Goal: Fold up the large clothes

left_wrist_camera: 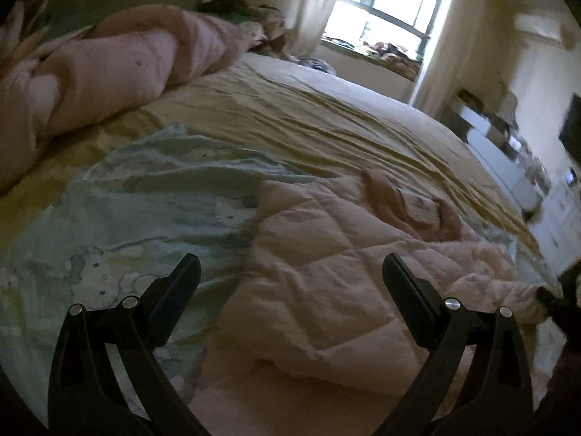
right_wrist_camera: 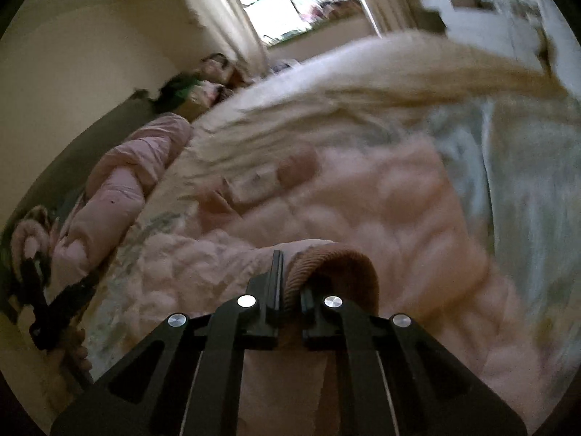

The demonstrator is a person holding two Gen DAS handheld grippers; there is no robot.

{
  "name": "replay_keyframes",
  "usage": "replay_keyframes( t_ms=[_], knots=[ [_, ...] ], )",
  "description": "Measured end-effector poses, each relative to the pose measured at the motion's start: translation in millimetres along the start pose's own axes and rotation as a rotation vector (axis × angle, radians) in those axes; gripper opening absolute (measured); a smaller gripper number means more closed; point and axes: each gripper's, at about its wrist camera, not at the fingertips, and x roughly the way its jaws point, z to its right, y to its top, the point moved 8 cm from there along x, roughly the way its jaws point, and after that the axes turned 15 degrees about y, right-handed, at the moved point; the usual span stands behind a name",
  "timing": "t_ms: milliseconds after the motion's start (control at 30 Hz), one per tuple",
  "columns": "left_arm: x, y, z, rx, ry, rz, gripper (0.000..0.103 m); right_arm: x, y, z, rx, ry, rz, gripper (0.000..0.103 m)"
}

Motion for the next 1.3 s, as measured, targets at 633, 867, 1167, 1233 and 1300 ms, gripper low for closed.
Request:
replay_keyframes(
  t_ms=[633,867,1167,1233,1300],
  knots=[
    [-4,-14,42,0.117,-0.058,0.025,0.094,43,52,14,-0.159,-0.204,0.048,0.006],
    [2,-27,64,0.197,-0.066,0.014,0.094,48,52,11,-0.16,-0.209,0.04,0.008],
    [11,-34,65,0.21,-0.052,-0.028,0.059,39,39,24,-0.114,-0.265,0.017,0.055],
    [11,-33,62,0.196,-0.067,-0.038,0.052,31,40,31,-0.086,-0.276,0.042,0.055],
    [10,-33,63,0.194,-0.08,-0.038,0.052,24,39,32,-0.086,-0.295,0.059,0.055]
  ],
)
